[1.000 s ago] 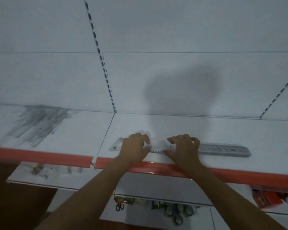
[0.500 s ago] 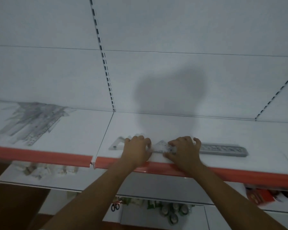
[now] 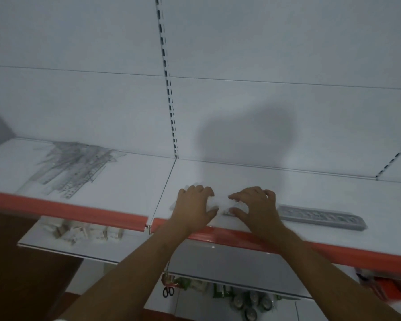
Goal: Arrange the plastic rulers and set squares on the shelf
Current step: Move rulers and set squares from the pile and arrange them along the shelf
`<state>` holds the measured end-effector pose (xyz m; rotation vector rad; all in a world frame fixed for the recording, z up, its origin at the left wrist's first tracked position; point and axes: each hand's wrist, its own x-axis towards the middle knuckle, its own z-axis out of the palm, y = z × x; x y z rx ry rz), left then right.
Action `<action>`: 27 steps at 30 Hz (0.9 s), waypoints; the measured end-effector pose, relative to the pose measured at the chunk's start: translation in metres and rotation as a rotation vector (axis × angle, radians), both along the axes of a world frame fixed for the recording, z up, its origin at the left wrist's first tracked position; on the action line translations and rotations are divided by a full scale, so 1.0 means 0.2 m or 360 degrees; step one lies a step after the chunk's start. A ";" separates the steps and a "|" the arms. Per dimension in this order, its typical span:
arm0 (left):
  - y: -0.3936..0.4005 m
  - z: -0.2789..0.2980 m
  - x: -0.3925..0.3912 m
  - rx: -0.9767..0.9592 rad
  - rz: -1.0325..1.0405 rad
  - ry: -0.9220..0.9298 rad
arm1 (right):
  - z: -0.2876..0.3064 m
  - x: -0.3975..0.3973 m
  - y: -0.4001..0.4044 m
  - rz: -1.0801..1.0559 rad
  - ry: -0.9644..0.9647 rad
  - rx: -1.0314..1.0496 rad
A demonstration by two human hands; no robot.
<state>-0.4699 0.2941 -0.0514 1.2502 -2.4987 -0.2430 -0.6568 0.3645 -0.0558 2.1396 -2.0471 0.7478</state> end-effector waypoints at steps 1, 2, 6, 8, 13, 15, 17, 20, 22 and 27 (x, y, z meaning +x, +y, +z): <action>0.00 0.01 0.01 0.0042 -0.0011 0.0085 | 0.00 0.02 -0.01 -0.0002 -0.0027 -0.0037; 0.00 0.01 0.04 0.0116 -0.0010 0.0195 | 0.00 0.04 -0.03 -0.0010 -0.0052 -0.0061; -0.01 0.03 0.18 0.0403 0.0043 0.0479 | 0.00 0.15 -0.07 -0.0001 -0.0024 -0.0102; -0.02 0.02 0.24 0.0398 0.0061 0.0513 | -0.01 0.20 -0.09 -0.0010 0.0008 -0.0122; -0.03 0.00 0.35 0.0340 0.0212 0.0661 | -0.03 0.29 -0.15 -0.0095 -0.0022 -0.0021; -0.03 -0.01 0.37 0.0348 0.0254 0.0676 | -0.03 0.32 -0.15 -0.0095 -0.0061 0.0029; -0.04 -0.02 0.38 0.0384 0.0311 0.0683 | -0.04 0.36 -0.15 -0.0107 -0.0144 0.0050; -0.05 -0.06 0.40 0.0387 0.0340 0.0594 | -0.05 0.37 -0.15 -0.0100 -0.0109 0.0107; -0.06 -0.08 0.41 0.0358 0.0360 0.0541 | -0.07 0.38 -0.15 -0.0113 -0.0030 0.0152; -0.08 -0.13 0.40 0.0237 0.0365 0.0464 | -0.13 0.40 -0.16 -0.0198 0.0246 0.0110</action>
